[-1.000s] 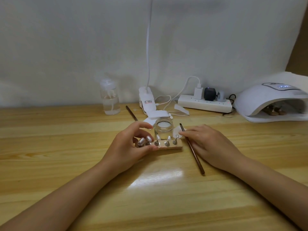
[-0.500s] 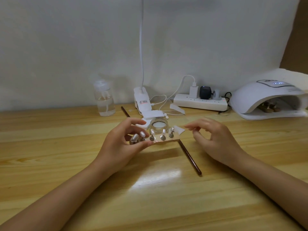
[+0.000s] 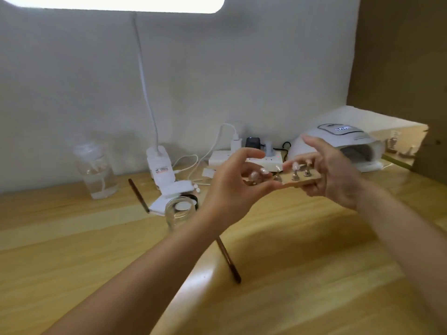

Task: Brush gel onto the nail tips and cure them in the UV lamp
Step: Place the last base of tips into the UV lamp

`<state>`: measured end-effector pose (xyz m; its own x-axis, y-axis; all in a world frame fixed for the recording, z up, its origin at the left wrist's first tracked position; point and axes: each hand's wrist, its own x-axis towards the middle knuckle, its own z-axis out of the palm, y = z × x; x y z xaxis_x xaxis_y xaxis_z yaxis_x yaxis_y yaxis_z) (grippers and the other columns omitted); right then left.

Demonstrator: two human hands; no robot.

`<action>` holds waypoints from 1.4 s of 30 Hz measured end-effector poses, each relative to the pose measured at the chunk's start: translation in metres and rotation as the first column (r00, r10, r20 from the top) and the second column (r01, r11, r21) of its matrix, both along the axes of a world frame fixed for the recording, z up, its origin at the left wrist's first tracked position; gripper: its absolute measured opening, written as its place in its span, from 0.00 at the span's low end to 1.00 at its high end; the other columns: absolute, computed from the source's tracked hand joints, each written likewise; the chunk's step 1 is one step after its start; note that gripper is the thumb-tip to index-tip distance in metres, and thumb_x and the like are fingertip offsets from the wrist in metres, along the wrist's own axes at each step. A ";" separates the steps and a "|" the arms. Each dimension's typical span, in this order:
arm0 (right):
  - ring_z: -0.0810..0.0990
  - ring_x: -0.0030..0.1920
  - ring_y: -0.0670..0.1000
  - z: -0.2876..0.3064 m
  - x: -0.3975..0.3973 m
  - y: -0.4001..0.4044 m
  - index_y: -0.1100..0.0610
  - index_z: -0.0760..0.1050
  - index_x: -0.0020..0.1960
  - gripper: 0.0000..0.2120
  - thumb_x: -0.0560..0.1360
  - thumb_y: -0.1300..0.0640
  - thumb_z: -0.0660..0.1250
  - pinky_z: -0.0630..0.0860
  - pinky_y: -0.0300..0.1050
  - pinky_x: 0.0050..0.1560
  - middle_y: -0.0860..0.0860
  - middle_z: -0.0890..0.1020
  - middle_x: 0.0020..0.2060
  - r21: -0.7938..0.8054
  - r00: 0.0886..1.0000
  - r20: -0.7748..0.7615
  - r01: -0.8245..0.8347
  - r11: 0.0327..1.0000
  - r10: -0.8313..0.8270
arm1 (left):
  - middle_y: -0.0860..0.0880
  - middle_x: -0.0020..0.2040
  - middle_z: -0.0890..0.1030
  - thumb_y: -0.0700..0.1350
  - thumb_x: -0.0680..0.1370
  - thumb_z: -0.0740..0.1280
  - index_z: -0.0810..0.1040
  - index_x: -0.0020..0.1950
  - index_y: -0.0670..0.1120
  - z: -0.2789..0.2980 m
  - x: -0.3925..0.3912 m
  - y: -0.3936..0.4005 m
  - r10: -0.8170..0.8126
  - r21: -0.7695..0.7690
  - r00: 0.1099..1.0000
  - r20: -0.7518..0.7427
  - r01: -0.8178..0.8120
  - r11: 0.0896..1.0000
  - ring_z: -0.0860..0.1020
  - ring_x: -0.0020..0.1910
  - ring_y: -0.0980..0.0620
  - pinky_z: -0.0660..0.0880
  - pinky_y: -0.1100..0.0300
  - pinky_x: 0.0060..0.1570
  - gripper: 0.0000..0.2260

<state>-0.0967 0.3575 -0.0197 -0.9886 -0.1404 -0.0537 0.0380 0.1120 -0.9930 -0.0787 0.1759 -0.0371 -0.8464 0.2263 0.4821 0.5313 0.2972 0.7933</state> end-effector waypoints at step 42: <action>0.76 0.33 0.49 -0.040 -0.053 0.134 0.65 0.75 0.45 0.03 0.75 0.69 0.63 0.76 0.34 0.24 0.56 0.77 0.35 -0.147 0.865 0.271 0.471 0.870 -0.422 | 0.62 0.38 0.75 0.41 0.75 0.64 0.81 0.49 0.49 -0.053 -0.089 0.167 0.091 -0.094 0.984 0.152 -0.077 0.993 0.72 0.37 0.68 0.66 0.79 0.36 0.08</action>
